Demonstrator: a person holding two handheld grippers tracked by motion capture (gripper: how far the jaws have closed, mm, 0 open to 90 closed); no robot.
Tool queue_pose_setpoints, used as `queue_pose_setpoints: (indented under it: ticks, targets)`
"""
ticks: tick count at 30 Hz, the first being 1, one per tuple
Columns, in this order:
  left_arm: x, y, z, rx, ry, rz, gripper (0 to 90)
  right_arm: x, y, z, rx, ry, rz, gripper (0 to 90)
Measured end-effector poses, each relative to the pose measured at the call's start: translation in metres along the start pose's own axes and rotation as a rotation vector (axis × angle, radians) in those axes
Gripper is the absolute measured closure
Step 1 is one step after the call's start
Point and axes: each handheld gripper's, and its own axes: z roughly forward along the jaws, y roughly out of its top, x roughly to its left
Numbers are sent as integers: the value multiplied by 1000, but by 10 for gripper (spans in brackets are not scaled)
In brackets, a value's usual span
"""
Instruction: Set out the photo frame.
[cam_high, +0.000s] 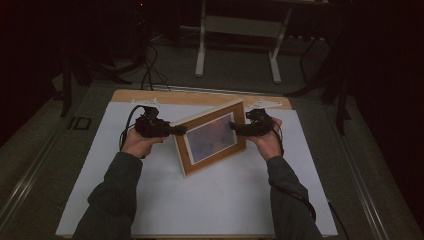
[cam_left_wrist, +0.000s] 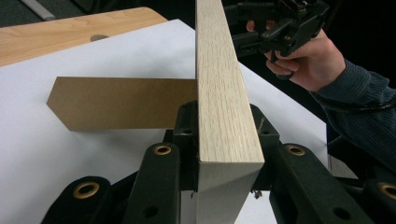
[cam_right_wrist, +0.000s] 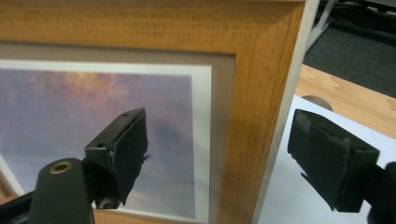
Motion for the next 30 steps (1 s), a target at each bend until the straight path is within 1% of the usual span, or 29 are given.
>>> queue_pose_setpoints:
  ticks: [1, 5, 6, 10, 12, 16, 17, 19, 20, 21, 23, 28, 29, 30]
  targets:
    - [0, 0, 1, 1, 0, 5, 717, -1, 2, 2, -3, -1, 2, 171]
    - [-2, 1, 2, -2, -1, 11, 718, -3, 4, 5, -4, 10, 17, 169]
    - [-2, 1, 2, -3, -2, 14, 718, -5, 5, 7, -7, 23, 28, 169]
    - [-2, 1, 4, -7, 3, 22, 719, -5, 4, 11, 2, 39, 9, 146]
    - [-3, 1, 4, -6, 7, 32, 719, -6, 4, 13, 8, 45, 12, 143]
    - [-4, 1, 5, -5, 7, 35, 719, -9, 5, 16, 14, 61, 18, 131]
    - [-3, 1, 5, -4, 6, 38, 718, -11, 5, 18, 20, 86, 30, 120]
    - [-4, 2, 5, -1, 9, 43, 719, -13, 5, 19, 19, 106, 39, 117]
    - [-4, 2, 5, -1, 9, 43, 718, -13, 5, 19, 19, 106, 39, 117]
    - [-4, 2, 5, 0, 11, 48, 719, -15, 4, 20, 21, 121, 45, 116]
    - [-3, 3, 5, 0, 10, 47, 719, -16, 2, 22, 30, 130, 43, 108]
    - [-1, 4, 6, -1, 15, 53, 721, -16, 2, 22, 46, 129, 41, 107]
    - [-2, 5, 7, -1, 21, 57, 721, -16, 1, 20, 56, 126, 25, 129]
    - [-2, 5, 7, -1, 21, 57, 721, -17, 1, 19, 53, 121, 26, 139]
